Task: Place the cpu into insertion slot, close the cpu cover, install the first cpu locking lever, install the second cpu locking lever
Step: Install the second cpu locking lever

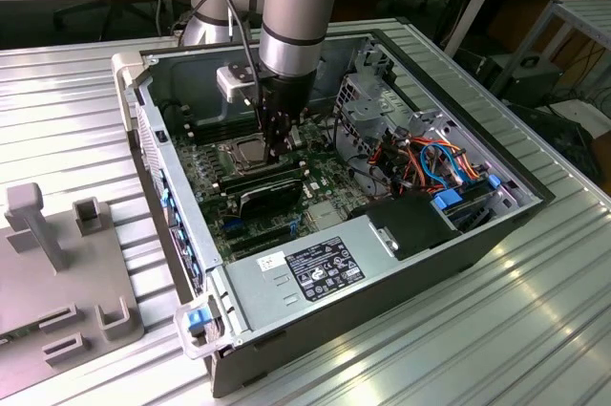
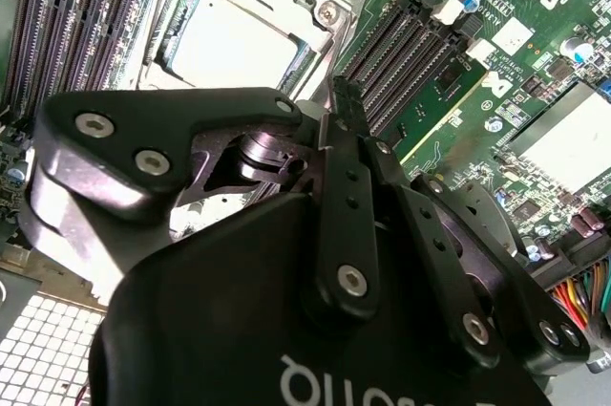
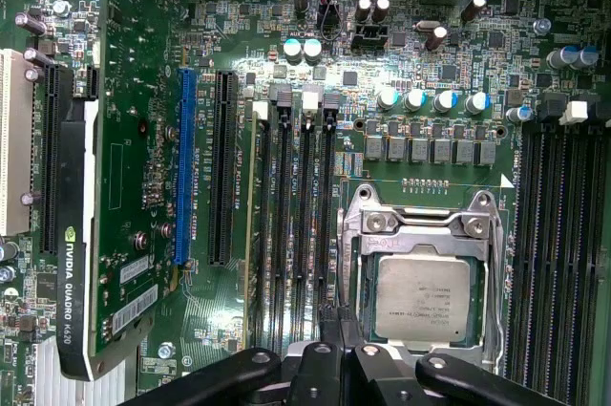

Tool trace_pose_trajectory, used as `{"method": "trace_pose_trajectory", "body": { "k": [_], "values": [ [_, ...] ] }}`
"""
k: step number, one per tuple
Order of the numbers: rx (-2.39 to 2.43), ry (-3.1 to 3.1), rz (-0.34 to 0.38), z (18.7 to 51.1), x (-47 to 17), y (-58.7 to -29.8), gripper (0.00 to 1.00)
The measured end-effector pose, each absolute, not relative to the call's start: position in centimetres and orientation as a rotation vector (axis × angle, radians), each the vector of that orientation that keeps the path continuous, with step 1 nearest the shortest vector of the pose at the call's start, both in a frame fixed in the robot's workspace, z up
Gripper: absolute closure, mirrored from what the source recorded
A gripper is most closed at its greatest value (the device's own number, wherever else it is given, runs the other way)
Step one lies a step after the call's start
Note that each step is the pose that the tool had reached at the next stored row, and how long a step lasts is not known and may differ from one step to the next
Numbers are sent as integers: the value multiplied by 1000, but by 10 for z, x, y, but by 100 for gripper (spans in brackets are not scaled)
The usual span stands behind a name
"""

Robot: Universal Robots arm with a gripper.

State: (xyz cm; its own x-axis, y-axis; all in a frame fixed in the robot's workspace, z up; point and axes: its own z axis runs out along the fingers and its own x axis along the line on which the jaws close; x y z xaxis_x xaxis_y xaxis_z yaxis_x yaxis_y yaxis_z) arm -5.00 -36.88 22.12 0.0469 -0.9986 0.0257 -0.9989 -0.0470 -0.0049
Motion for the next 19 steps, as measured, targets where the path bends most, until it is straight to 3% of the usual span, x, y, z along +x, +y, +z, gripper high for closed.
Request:
{"method": "trace_pose_trajectory", "body": {
  "k": [19],
  "values": [
    [2265,-2161,29,214,-61,-369,89]
  ]
}}
